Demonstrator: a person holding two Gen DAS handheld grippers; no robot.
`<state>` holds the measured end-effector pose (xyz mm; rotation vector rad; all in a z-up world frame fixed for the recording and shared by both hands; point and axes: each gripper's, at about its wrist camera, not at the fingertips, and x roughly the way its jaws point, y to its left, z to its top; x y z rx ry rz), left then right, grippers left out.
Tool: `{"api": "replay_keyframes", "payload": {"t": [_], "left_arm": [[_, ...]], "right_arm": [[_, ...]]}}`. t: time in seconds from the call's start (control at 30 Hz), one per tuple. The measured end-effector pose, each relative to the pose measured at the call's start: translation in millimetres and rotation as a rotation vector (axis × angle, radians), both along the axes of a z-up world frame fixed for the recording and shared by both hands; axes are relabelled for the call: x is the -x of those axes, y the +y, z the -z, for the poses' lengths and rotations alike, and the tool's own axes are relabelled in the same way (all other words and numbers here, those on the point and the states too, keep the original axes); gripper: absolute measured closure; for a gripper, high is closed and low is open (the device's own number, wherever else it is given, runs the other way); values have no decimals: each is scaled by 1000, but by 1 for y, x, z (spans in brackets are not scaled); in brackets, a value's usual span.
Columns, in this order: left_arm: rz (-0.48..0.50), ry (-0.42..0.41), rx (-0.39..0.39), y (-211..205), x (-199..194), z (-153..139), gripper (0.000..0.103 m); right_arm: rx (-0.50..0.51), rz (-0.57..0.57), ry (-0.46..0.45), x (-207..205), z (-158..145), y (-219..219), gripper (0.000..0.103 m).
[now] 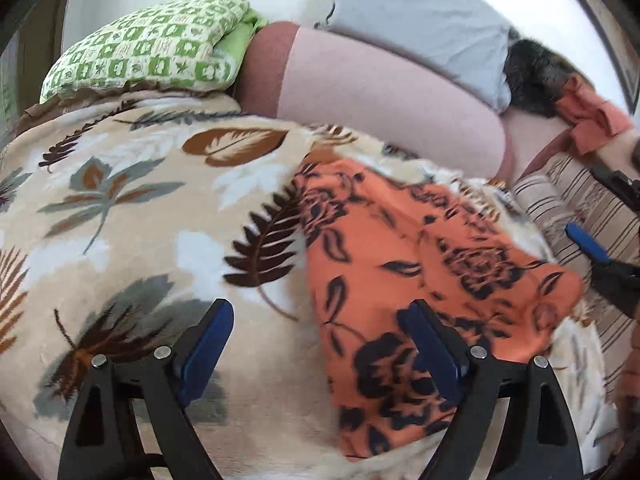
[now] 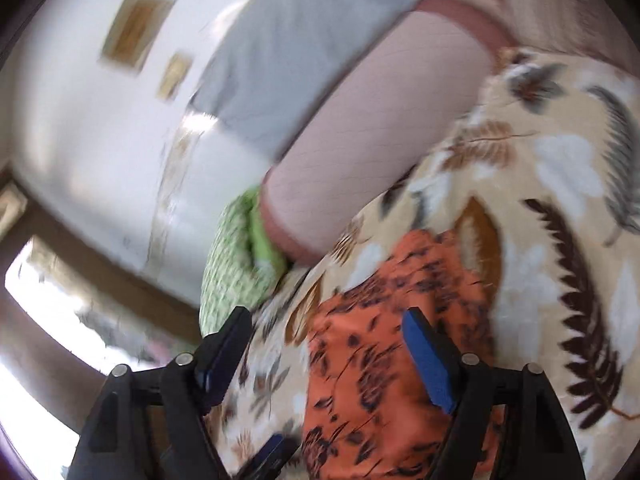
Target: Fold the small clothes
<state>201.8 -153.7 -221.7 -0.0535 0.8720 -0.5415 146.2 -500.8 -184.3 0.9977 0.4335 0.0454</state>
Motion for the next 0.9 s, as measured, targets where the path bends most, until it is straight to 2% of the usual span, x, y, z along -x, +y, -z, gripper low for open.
{"api": "replay_keyframes", "payload": {"t": [0.07, 0.1, 0.13, 0.17, 0.2, 0.23, 0.3, 0.43, 0.5, 0.57, 0.63, 0.73, 0.8, 0.83, 0.9], "left_arm": [[4, -3, -74, -8, 1, 6, 14], [1, -2, -96, -10, 1, 8, 14], [5, 7, -94, -9, 2, 9, 14], [13, 23, -91, -10, 2, 10, 14], [22, 43, -100, -10, 3, 12, 14], [20, 52, -104, -11, 1, 14, 14], [15, 65, -82, -8, -1, 12, 14], [30, 72, -53, -8, 2, 11, 14], [43, 89, -48, -13, 3, 12, 14], [69, 98, -57, -21, 7, 13, 14], [126, 76, -114, -33, 15, 16, 13], [201, 56, -215, -45, 24, 28, 10], [216, 86, -194, -43, 22, 33, 10], [209, 116, -170, -40, 18, 34, 9], [198, 171, -142, -37, 10, 37, 6]], "right_arm": [[18, -49, 71, -10, 6, 12, 60], [15, -74, 141, -17, 16, 17, 65], [19, -96, 249, -24, 31, 21, 67], [31, -105, 399, -32, 54, 24, 71], [34, -105, 532, -37, 81, 25, 78], [37, -98, 579, -38, 94, 25, 86], [8, -82, 569, -36, 97, 17, 86], [-8, -35, 507, -31, 77, 9, 81], [-4, -17, 423, -35, 58, 6, 81], [38, 4, 300, -49, 36, 4, 81], [90, 24, 250, -63, 25, 4, 81], [100, -41, 333, -106, 43, 0, 78], [47, -15, 447, -126, 78, -14, 78], [-20, -15, 452, -133, 100, -25, 79], [-118, -16, 410, -132, 104, -37, 79]]}}
